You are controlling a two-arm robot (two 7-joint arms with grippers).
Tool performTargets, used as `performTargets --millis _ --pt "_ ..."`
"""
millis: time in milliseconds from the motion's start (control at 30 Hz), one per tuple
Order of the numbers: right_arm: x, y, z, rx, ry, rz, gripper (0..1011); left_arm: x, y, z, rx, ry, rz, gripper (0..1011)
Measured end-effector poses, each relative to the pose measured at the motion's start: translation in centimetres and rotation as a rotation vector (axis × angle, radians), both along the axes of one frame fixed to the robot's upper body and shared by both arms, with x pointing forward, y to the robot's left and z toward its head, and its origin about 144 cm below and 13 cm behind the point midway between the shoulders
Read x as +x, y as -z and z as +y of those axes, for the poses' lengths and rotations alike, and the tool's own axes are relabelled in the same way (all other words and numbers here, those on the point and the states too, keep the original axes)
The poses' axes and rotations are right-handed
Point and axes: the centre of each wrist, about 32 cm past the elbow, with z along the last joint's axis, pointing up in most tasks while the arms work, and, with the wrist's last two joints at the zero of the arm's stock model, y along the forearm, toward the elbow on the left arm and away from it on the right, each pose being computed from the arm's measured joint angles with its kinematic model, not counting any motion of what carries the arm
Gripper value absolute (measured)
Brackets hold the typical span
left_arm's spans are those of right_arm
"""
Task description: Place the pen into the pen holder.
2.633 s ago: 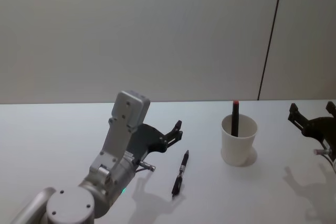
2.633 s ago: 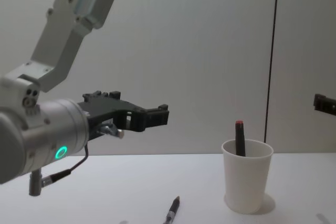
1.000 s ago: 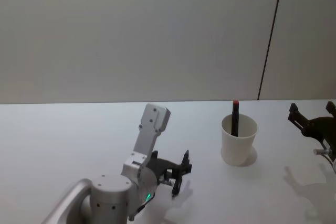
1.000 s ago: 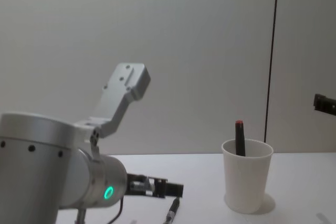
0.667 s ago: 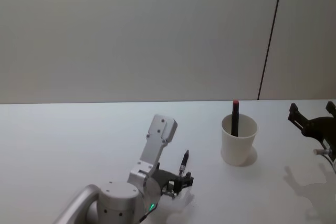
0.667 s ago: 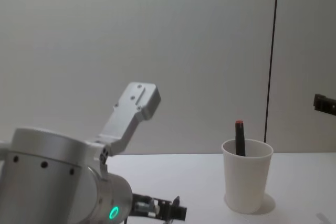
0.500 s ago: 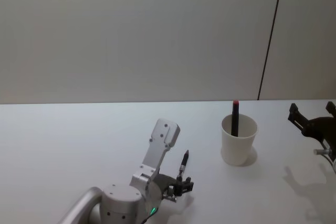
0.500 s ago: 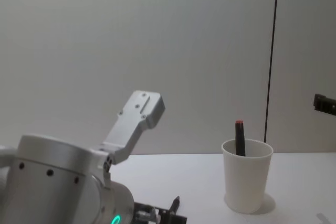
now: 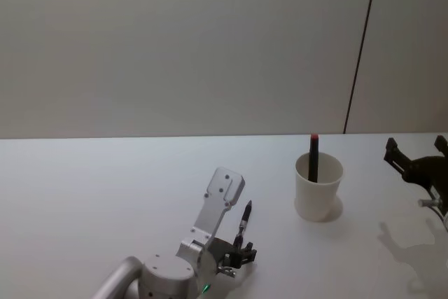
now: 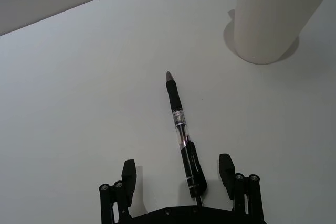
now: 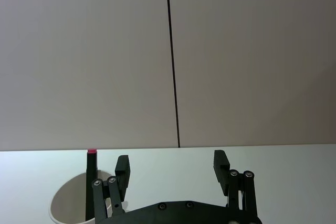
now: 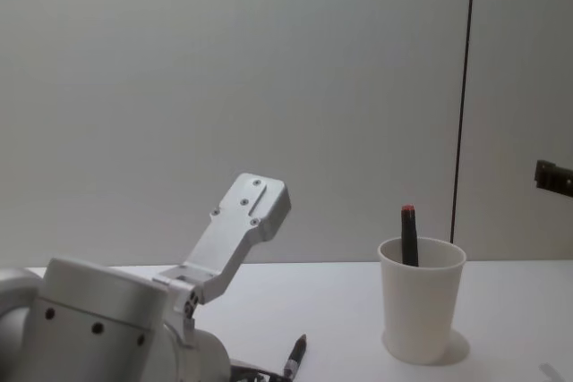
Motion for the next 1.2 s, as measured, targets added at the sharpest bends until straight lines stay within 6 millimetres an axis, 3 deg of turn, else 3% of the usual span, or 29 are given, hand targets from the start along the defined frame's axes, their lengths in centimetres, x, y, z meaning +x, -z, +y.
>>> performTargets --millis 367,500,767,933,1200 --pt "0.0 0.0 0.0 0.000 0.000 0.000 1001 0.3 0.4 -0.2 0.034 0.019 -0.003 1004" --pt "0.0 0.0 0.0 0.000 0.000 0.000 1001 0.4 0.5 -0.3 0.045 0.025 0.002 934" --pt "0.0 0.0 0.0 0.000 0.000 0.000 1001 0.6 0.8 -0.4 0.059 0.032 0.011 728" --pt "0.0 0.0 0.0 0.000 0.000 0.000 1001 0.7 0.9 -0.3 0.057 0.028 0.011 531" --pt "0.0 0.0 0.0 0.000 0.000 0.000 1001 0.7 1.2 -0.2 0.043 0.020 0.011 306"
